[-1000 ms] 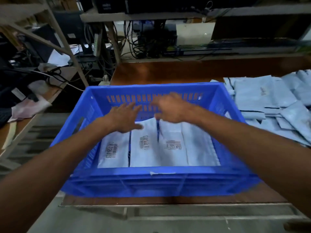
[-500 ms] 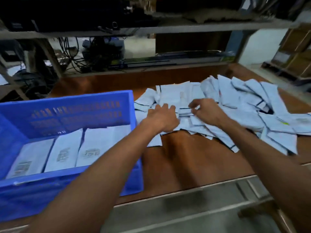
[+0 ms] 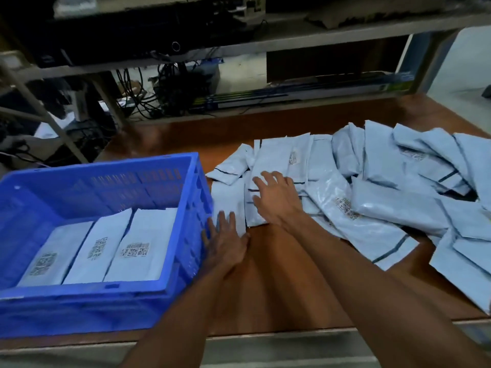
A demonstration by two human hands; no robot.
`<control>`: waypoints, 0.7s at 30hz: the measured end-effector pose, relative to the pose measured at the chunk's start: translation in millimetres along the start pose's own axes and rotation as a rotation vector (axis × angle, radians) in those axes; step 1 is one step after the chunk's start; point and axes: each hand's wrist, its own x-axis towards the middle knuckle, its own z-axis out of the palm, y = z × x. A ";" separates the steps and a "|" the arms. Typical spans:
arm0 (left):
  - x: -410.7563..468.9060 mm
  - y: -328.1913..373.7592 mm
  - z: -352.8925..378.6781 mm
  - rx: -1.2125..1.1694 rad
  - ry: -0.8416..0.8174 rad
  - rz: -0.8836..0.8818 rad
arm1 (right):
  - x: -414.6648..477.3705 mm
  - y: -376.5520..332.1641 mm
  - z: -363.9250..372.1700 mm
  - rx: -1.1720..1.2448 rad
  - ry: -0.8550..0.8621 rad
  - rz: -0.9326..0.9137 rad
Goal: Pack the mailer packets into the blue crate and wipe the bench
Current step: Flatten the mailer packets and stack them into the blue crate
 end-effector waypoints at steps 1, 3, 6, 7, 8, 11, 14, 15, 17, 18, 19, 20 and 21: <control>1.6 1.9 3.1 0.019 -0.017 0.000 | 11.5 4.7 6.0 -0.017 -0.104 0.025; -0.4 6.4 13.7 0.038 -0.013 0.005 | 21.5 12.1 23.7 -0.080 -0.271 0.049; -11.4 8.0 28.1 0.039 0.055 0.041 | 1.7 19.2 40.9 -0.081 -0.238 0.048; -16.5 6.3 33.1 0.046 0.072 0.055 | -10.1 20.7 41.7 -0.046 -0.207 0.049; -22.9 4.0 37.8 0.051 0.093 0.067 | -22.8 22.4 41.7 -0.017 -0.186 0.046; -47.0 -1.7 48.2 0.050 0.133 0.122 | -64.1 30.1 37.2 0.033 -0.189 0.061; -75.3 -12.7 52.9 0.107 0.139 0.179 | -107.3 31.1 24.1 0.042 -0.237 0.091; -84.4 -16.5 52.2 0.125 0.135 0.196 | -123.0 30.4 18.5 0.022 -0.239 0.096; -101.1 -22.8 50.3 0.120 0.127 0.208 | -153.5 29.0 5.5 -0.014 -0.211 0.106; -105.7 -24.6 46.8 0.094 0.145 0.206 | -163.9 28.7 -0.9 -0.038 -0.174 0.110; -105.7 -25.2 43.2 0.059 0.172 0.202 | -168.3 28.3 -6.4 -0.073 -0.125 0.108; -101.4 -24.7 39.7 0.026 0.195 0.199 | -166.3 27.3 -9.2 -0.097 -0.060 0.097; -94.2 -22.8 36.5 0.004 0.212 0.199 | -158.6 26.7 -8.3 -0.092 0.016 0.081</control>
